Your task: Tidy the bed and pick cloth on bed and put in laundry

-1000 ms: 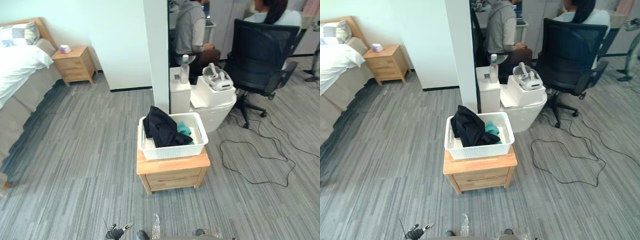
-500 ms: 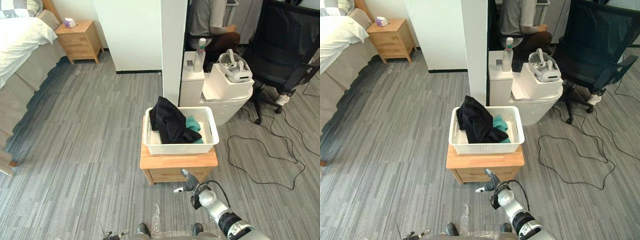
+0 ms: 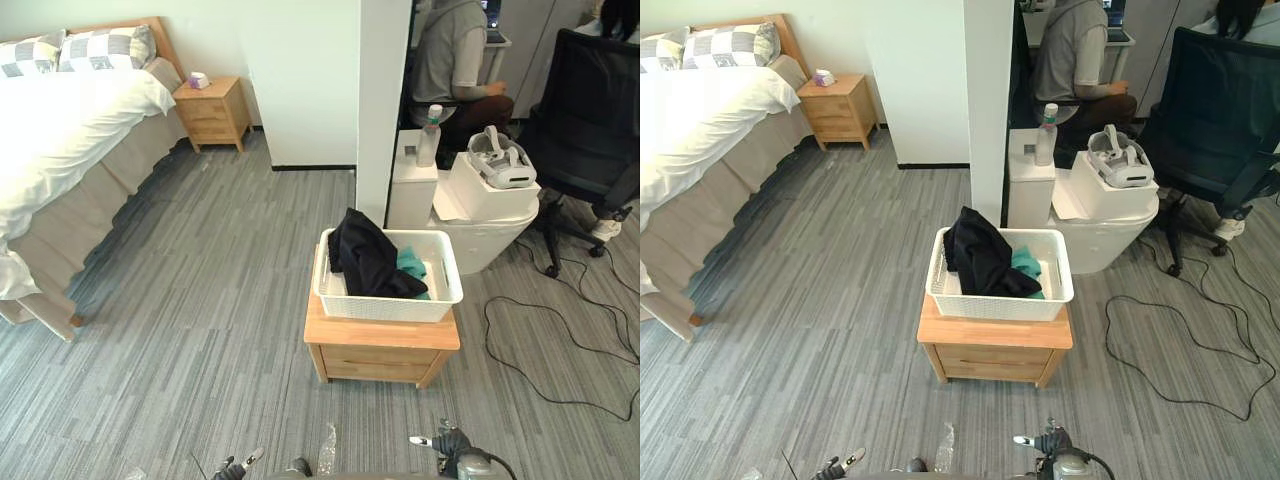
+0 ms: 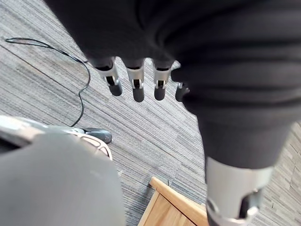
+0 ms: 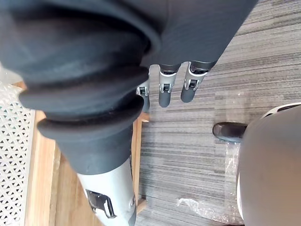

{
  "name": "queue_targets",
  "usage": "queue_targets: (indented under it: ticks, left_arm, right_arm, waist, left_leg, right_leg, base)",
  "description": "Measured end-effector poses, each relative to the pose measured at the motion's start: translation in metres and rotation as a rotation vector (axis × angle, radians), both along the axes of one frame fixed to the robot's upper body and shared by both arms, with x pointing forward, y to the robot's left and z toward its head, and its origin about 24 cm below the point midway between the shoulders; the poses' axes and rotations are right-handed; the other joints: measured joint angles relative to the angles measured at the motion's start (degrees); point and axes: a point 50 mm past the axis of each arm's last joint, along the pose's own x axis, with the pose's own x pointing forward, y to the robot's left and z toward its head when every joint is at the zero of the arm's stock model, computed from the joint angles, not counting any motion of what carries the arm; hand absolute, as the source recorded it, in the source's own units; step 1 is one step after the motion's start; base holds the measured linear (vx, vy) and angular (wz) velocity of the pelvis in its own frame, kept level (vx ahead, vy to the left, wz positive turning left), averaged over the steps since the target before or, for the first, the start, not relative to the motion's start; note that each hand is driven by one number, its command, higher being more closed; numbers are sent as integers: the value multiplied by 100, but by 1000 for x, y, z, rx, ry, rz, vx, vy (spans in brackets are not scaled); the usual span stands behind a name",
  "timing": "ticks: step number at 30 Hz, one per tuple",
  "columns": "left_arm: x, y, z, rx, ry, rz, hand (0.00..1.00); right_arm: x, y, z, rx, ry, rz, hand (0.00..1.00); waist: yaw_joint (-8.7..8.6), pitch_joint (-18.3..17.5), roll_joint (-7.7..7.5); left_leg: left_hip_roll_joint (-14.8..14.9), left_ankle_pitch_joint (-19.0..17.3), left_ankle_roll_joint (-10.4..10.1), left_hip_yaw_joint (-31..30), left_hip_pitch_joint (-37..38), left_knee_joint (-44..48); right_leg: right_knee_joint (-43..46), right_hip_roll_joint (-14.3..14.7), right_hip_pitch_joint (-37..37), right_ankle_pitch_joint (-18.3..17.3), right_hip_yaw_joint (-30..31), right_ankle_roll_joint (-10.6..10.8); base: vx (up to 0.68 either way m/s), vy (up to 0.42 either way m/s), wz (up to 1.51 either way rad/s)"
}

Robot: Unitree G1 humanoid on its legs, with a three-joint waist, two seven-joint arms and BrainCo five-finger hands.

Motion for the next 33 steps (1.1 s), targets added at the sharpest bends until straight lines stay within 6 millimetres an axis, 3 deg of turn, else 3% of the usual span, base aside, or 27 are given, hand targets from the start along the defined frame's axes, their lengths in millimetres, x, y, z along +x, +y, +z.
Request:
queue_targets:
  ticks: [1, 3, 8, 9, 10, 11, 12, 13, 14, 15, 16, 17, 18, 19, 20, 21, 22, 23, 24, 25, 27, 29, 31, 33]
  left_arm:
    - [3, 1, 0, 6, -3, -21, 0]
    - [8, 4, 2, 15, -16, -25, 0]
    - [19, 6, 4, 20, -46, -14, 0]
    - [22, 7, 5, 26, -57, -15, 0]
    - [23, 9, 6, 34, -58, -12, 0]
    - [30, 14, 8, 52, -77, -14, 0]
    - [34, 15, 9, 58, -84, -18, 0]
    - [38, 9, 10, 44, -99, -20, 0]
    - [40, 3, 9, 32, -104, -22, 0]
    - [48, -3, 11, 20, -127, -28, 0]
    - [56, 3, 12, 35, -131, -35, 0]
    - [53, 0, 11, 22, -117, -37, 0]
    - [52, -2, 10, 19, -115, -42, 0]
    - [53, -5, 10, 13, -115, -46, 0]
    - [49, -10, 8, 1, -102, -55, 0]
    - [49, -9, 8, 5, -101, -59, 0]
    - [48, -9, 8, 16, -91, -107, 0]
    - [49, -12, 7, 21, -82, -152, 0]
    - [49, -13, 7, 25, -80, -169, 0]
    - [50, -12, 7, 35, -78, -189, 0]
    - [50, -9, 7, 53, -70, -217, 0]
    - [50, -8, 7, 57, -64, -236, 0]
    - [50, -7, 7, 69, -62, -253, 0]
    - [50, -2, 8, 88, -57, -265, 0]
  right_arm:
    - [0, 0, 0, 8, -11, -24, 0]
    - [-4, -2, 0, 17, -9, -55, 0]
    - [-13, 1, -3, 48, -2, -144, 0]
    - [-11, 1, -2, 49, -12, -164, 0]
    - [-8, 0, -2, 58, -24, -206, 0]
    - [-7, 4, -2, 71, -29, -229, 0]
    - [-7, 2, -2, 67, -29, -237, 0]
    - [-6, -11, 0, 41, -35, -251, 0]
    - [-1, -16, 3, 34, -57, -261, 0]
    - [-2, -22, 5, 18, -64, -265, 0]
    - [-3, -14, 3, 36, -70, -269, 0]
    - [-7, -13, 2, 40, -59, -286, 0]
    - [-11, -14, 1, 48, -52, -322, 0]
    - [-12, -15, 1, 48, -51, -332, 0]
    - [-13, -20, 2, 43, -57, -358, 0]
    - [-14, -17, 1, 54, -55, -366, 0]
    - [-18, -15, 0, 70, -50, -396, 0]
    - [-17, -15, 0, 72, -57, -405, 0]
    - [-16, -16, 1, 72, -62, -408, 0]
    - [-13, -17, 2, 69, -76, -410, 0]
    - [-14, -16, 2, 69, -76, -409, 0]
    - [-15, -14, 1, 73, -70, -412, 0]
    - [-16, -10, 0, 80, -68, -413, 0]
    - [-20, -5, -2, 92, -50, -415, 0]
  waist:
    - [-14, 10, 4]
    - [8, 37, -33]
    - [204, 152, -69]
    - [206, 218, -62]
    - [251, 273, -170]
    - [224, 324, -314]
    - [204, 355, -300]
    - [73, 489, 12]
    - [14, 556, 102]
    - [-165, 541, 246]
    - [-187, 608, 49]
    - [-174, 607, 66]
    - [-164, 572, 40]
    - [-189, 565, 42]
    - [-245, 529, 83]
    - [-249, 496, 19]
    - [-287, 468, -22]
    - [-345, 461, -20]
    - [-337, 461, -17]
    - [-328, 459, -20]
    - [-349, 464, -4]
    - [-339, 433, -58]
    - [-339, 396, -122]
    - [-325, 289, -301]
  left_leg:
    - [-81, 20, 35, -363, -103, 0]
    - [-162, 63, 90, -725, -184, 0]
    - [-236, 303, 218, -1359, -440, 0]
    - [-231, 255, 286, -1171, -483, 1]
    - [-178, 31, 604, -656, -621, 5]
    - [-141, -235, 970, 177, -815, 388]
    - [-11, -298, 1066, 738, -1028, 937]
    - [346, -281, 1091, 1614, -1267, 2097]
    - [452, -286, 1143, 1675, -1311, 2208]
    - [362, -205, 997, 1230, -1248, 1748]
    - [443, -993, 1041, 1806, -1178, 2508]
    - [689, -1364, 966, 2173, -1092, 3005]
    - [975, -1627, 728, 2773, -631, 3178]
    - [1002, -1683, 568, 2953, -433, 2959]
    - [692, -1620, 564, 2963, -218, 2277]
    - [494, -1474, 576, 2905, -152, 2004]
    - [169, -1228, 688, 2747, 20, 1469]
    - [37, -1131, 754, 2602, 63, 1231]
    - [9, -1115, 765, 2546, 63, 1171]
    - [12, -1114, 768, 2424, 45, 1167]
    - [27, -1040, 811, 2269, 51, 1086]
    - [17, -923, 762, 2094, 97, 968]
    - [-1, -782, 675, 1938, 121, 865]
    - [-122, -629, 514, 1854, 121, 689]
  right_leg:
    - [221, 232, -80, -277, 636, -78]
    - [314, 503, -54, -477, 1227, -209]
    - [175, 465, 324, -542, 276, -225]
    - [174, 447, 390, -535, 81, -240]
    - [158, 397, 362, -502, -240, -282]
    - [191, 158, 293, -469, -501, -335]
    - [280, 100, 250, -469, -668, -336]
    - [957, 212, 202, -547, -921, -464]
    - [1406, 224, -2, -752, -856, -513]
    - [792, 605, -92, -805, -668, -803]
    - [248, 405, 51, -248, -1085, -599]
    - [295, 396, 136, -243, -1330, -609]
    - [415, 315, 254, -248, -1534, -603]
    - [446, 273, 309, -252, -1616, -596]
    - [463, 153, 377, -279, -1840, -537]
    - [480, 59, 373, -272, -1873, -511]
    - [632, -86, 342, -264, -1988, -482]
    - [1067, -260, 187, -268, -2059, -451]
    - [1406, -336, 34, -270, -2003, -446]
    - [2050, -383, -311, -292, -1575, -399]
    - [2413, -183, -651, -468, -610, -173]
    - [2259, -66, -739, -529, -102, -118]
    - [1700, -70, -729, -455, 166, -213]
    - [1022, -121, -665, 15, 243, -259]
  base:
    - [-14, -47, 92]
    - [30, -49, 116]
    - [34, -46, 104]
    - [8, -40, 104]
    - [38, -2, 130]
    - [34, 5, 130]
    - [69, 26, 171]
    - [44, 29, 153]
    - [-27, 42, 215]
    - [-11, 37, 215]
    - [-2, 17, 216]
    - [109, 28, 167]
    - [80, 52, 102]
    - [92, 132, 111]
    - [47, 186, 79]
    - [19, 229, 87]
    - [-27, 200, 69]
    - [-31, 136, 65]
    - [-35, 74, 55]
    - [-25, 24, 38]
    - [-14, -6, 58]
    - [6, -41, 55]
    - [4, -93, 38]
    - [-16, -182, 23]
